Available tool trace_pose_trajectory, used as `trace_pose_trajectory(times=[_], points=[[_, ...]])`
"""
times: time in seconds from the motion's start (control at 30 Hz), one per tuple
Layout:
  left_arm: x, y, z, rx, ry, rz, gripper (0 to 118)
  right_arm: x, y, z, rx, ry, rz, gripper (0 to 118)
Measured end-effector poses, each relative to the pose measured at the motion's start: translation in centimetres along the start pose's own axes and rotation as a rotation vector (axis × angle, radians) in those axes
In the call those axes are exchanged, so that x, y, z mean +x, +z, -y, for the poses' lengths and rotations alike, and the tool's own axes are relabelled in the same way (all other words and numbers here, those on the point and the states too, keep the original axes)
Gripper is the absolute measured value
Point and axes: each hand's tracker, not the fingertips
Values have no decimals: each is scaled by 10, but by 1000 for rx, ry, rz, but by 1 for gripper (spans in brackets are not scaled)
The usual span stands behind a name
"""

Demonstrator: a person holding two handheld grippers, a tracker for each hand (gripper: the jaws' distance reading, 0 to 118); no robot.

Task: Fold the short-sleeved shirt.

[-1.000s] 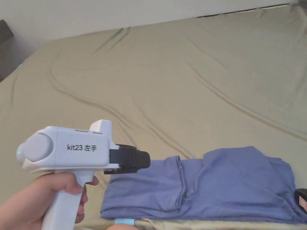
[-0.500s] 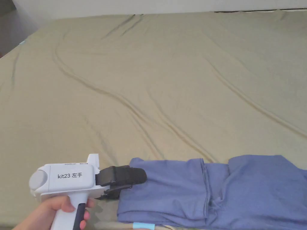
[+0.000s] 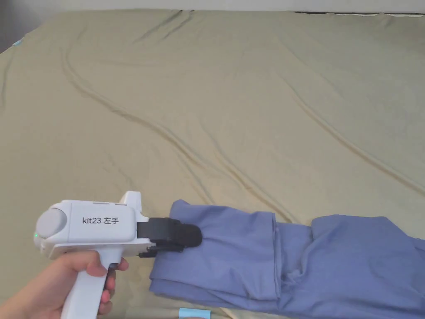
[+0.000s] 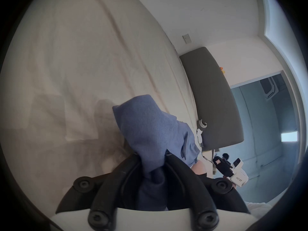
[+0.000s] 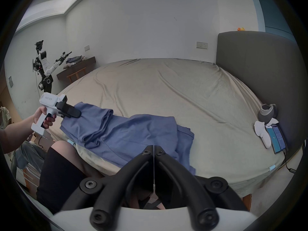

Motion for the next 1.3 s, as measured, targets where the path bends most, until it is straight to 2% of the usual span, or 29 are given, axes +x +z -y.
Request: trace_pose_trajectory(times=[0.03,0.1,0.2,0.27,0.37,0.4,0.47,0.5,0.6,0.67,0.8,0.9,0.93,0.97,1.0,1.03,1.07,1.1,1.17,1.23,1.27,1.3], points=[[7,11,-3,25,-35,-46,11,-1,1,0,2,0,-5,0],[19,34,-7,26,-16,-84,11,-2,4,-1,11,-1,-18,0],[35,56,-16,21,-54,-306,11,-1,10,1,28,-1,-40,0],[53,58,-18,-9,-41,-388,11,2,13,2,31,-6,-47,0],[102,44,-18,-73,-150,-465,11,8,18,4,45,-22,-70,0],[124,37,-17,-71,-171,-504,11,11,18,6,51,-17,-83,0],[164,16,-15,-72,-209,-572,11,13,15,8,65,17,-38,0],[182,4,-11,-80,-245,-584,11,16,16,10,70,14,-11,0],[222,-38,-1,-131,-260,-571,11,24,20,10,77,-3,-19,0],[242,-70,8,-158,-306,-586,11,31,26,14,99,25,-32,0],[262,-130,23,-200,-340,-595,11,46,33,18,113,22,-68,0],[259,-180,22,-225,-306,-610,12,55,35,19,133,-13,-85,0],[257,-199,26,-237,-305,-624,15,59,33,20,138,-43,-88,0],[254,-218,32,-268,-307,-655,27,64,32,21,141,-68,-87,0],[251,-235,36,-307,-293,-663,50,68,31,23,140,-88,-77,0],[247,-251,43,-338,-274,-659,66,73,28,24,127,-100,-61,0],[247,-262,50,-353,-277,-654,72,78,26,25,117,-106,-42,0],[252,-271,56,-375,-318,-663,72,82,25,27,113,-111,-24,0],[276,-277,75,-295,-520,-643,72,90,22,28,108,-135,-3,0],[287,-274,84,-320,-590,-684,71,96,20,29,104,-178,-1,0],[294,-265,89,-325,-617,-658,64,98,19,29,104,-191,-4,0],[295,-255,90,-294,-634,-630,44,98,19,28,105,-197,-6,0]])
